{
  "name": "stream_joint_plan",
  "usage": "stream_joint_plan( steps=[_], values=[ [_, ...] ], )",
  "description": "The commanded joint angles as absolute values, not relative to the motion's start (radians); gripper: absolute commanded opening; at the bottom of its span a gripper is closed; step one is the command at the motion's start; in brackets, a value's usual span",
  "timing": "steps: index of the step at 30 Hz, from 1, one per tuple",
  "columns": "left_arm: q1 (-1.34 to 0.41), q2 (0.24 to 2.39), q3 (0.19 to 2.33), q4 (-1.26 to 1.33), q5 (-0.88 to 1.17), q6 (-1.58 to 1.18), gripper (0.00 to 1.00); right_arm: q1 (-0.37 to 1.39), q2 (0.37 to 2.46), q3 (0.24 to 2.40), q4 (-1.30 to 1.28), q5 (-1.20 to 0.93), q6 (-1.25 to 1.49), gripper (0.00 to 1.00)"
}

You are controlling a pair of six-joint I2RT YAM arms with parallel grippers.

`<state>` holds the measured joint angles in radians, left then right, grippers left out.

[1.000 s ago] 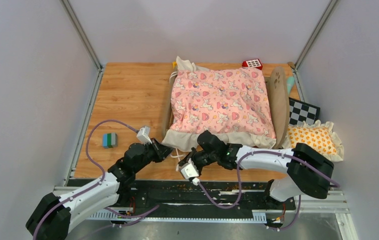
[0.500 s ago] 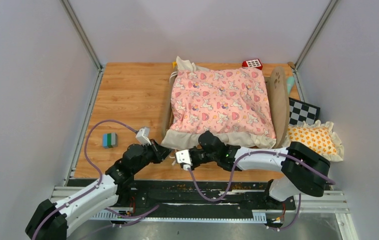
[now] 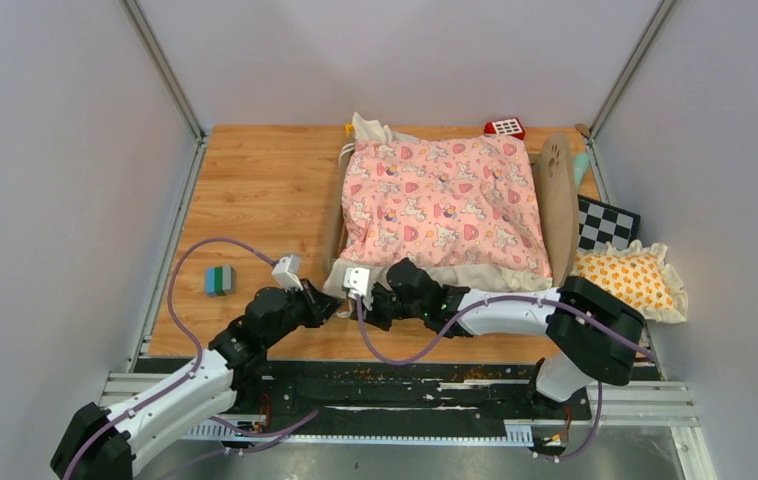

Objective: Set up the pet bed
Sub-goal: Tie the ropes to the bed frame.

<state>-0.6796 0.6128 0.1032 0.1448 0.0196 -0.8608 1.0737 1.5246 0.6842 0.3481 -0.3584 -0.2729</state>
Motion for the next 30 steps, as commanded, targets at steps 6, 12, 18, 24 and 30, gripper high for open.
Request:
stream_joint_plan(
  steps=[6,12,18,24,30],
  values=[
    [-0.681,0.588,0.168,0.118,0.026,-0.823,0.09,1.072,1.618,0.893,0.081,-0.223,-0.017,0.00],
    [-0.681,0.584,0.173,0.105,0.028,-0.818,0.08,1.062,1.682,0.984,-0.049,-0.187,0.041,0.00],
    [-0.681,0.580,0.179,0.088,0.025,-0.815,0.08,1.055,1.704,0.982,-0.066,-0.166,0.041,0.00],
    [-0.681,0.574,0.179,0.089,0.027,-0.818,0.08,1.039,1.707,0.973,-0.069,-0.151,0.055,0.00],
    [-0.681,0.579,0.176,0.091,0.033,-0.817,0.08,1.038,1.723,1.018,-0.096,-0.151,0.051,0.00]
  ],
)
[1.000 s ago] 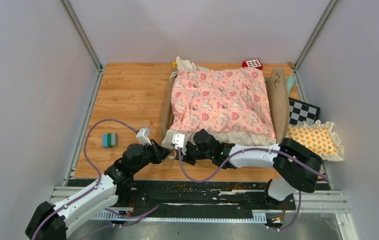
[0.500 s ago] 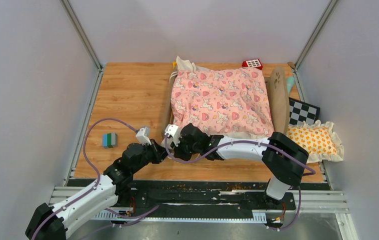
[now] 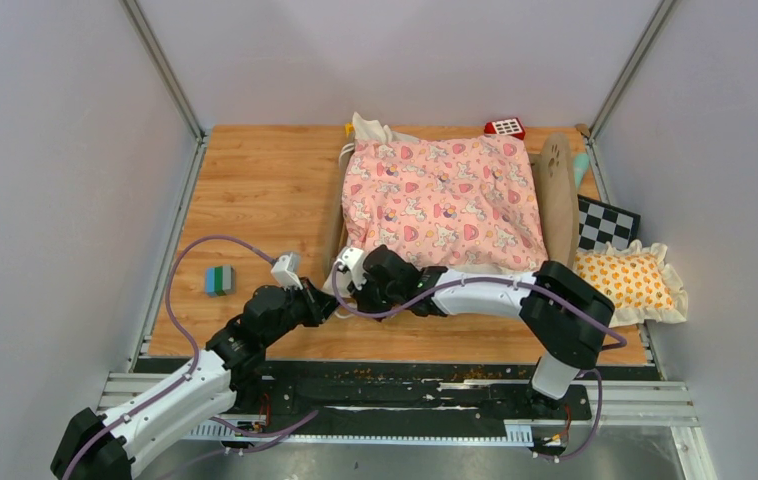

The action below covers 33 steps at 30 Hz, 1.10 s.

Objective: Set up the pet bed
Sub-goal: Tie the ropes to the bed frame.

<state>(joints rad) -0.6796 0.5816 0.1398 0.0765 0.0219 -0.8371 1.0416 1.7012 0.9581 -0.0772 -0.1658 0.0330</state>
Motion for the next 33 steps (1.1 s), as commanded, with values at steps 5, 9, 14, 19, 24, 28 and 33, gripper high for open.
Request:
stream_joint_plan(
  steps=[5,9,14,19,24,28,33],
  values=[
    [-0.681,0.580,0.176,0.090,0.037,-0.817,0.09,1.038,1.740,1.064,-0.131,-0.139,0.048,0.00],
    [-0.681,0.584,0.175,0.099,0.036,-0.818,0.09,1.038,1.754,1.100,-0.149,-0.164,0.056,0.00],
    [-0.681,0.605,0.179,0.115,0.035,-0.821,0.09,1.040,1.759,1.101,-0.144,-0.197,0.061,0.00],
    [-0.681,0.636,0.192,0.140,0.048,-0.826,0.10,1.041,1.769,1.102,-0.144,-0.224,0.064,0.00],
    [-0.681,0.646,0.205,0.146,0.051,-0.828,0.09,1.045,1.768,1.079,-0.119,-0.253,0.072,0.00],
    [-0.681,0.648,0.216,0.145,0.045,-0.827,0.09,1.046,1.760,1.050,-0.078,-0.281,0.089,0.00],
    [-0.681,0.664,0.216,0.146,0.044,-0.825,0.10,1.049,1.736,1.027,-0.030,-0.302,0.102,0.00]
  ],
)
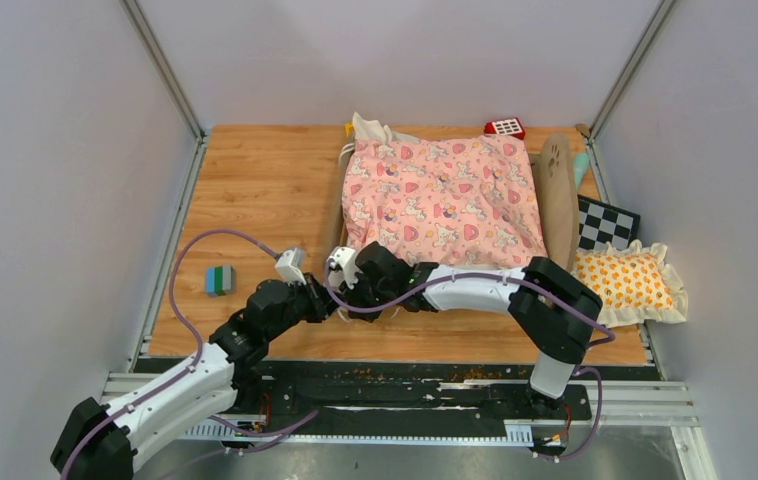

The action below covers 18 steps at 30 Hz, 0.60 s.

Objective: Set up the pet bed
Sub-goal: Tie the ropes to the bed frame.

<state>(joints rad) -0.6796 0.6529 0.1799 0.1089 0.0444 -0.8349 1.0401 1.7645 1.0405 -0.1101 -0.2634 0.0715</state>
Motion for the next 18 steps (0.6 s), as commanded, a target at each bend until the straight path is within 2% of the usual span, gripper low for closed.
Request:
stream_joint_plan(
  steps=[1,18],
  values=[
    [-0.681,0.667,0.215,0.147,0.046,-0.827,0.10,1.049,1.731,1.024,-0.026,-0.305,0.103,0.00],
    [-0.681,0.671,0.223,0.143,0.052,-0.822,0.13,1.049,1.677,0.930,0.146,-0.289,0.214,0.00]
  ],
)
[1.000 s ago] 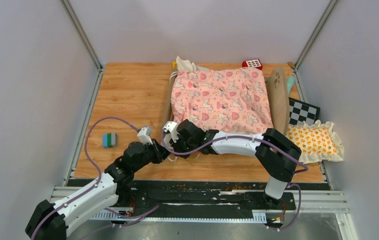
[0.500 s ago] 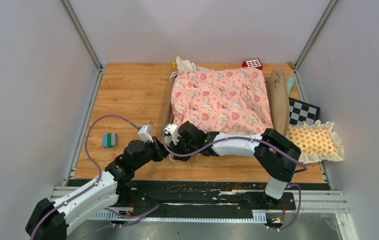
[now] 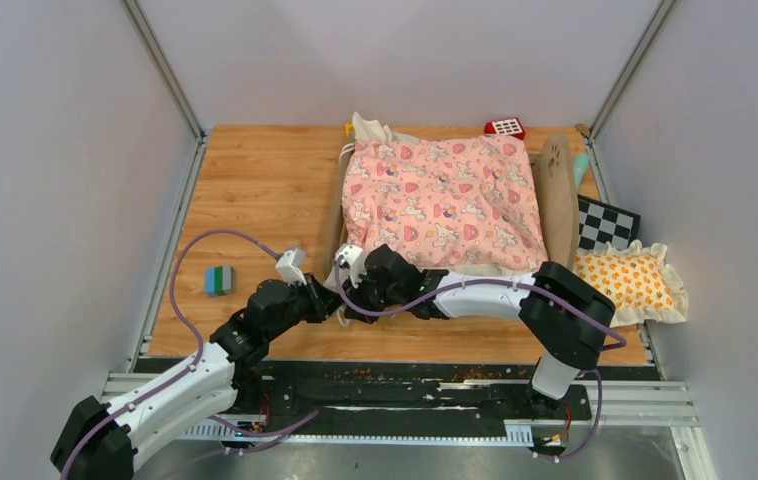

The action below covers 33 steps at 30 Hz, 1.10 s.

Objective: Set up the pet bed
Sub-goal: Tie the ropes to the bed frame.

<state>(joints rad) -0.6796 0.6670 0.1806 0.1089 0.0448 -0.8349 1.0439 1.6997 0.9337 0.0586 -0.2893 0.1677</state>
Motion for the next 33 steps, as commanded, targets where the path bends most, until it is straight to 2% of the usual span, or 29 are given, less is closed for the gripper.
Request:
stream_joint_plan(
  steps=[1,4,9,12,26,33],
  values=[
    [-0.681,0.671,0.225,0.140,0.054,-0.820,0.14,1.049,1.683,0.935,0.145,-0.291,0.215,0.00],
    [-0.681,0.673,0.231,0.134,0.057,-0.815,0.17,1.049,1.690,0.939,0.154,-0.295,0.218,0.00],
    [-0.681,0.673,0.232,0.123,0.062,-0.809,0.32,1.049,1.687,0.931,0.203,-0.291,0.234,0.00],
    [-0.681,0.670,0.235,0.117,0.060,-0.809,0.38,1.049,1.693,0.923,0.240,-0.290,0.253,0.00],
    [-0.681,0.614,0.267,0.048,0.042,-0.806,0.43,1.052,1.781,0.906,0.352,-0.159,0.335,0.00],
    [-0.681,0.610,0.263,0.030,0.028,-0.800,0.43,1.054,1.854,0.897,0.513,-0.093,0.381,0.00]
  ],
)
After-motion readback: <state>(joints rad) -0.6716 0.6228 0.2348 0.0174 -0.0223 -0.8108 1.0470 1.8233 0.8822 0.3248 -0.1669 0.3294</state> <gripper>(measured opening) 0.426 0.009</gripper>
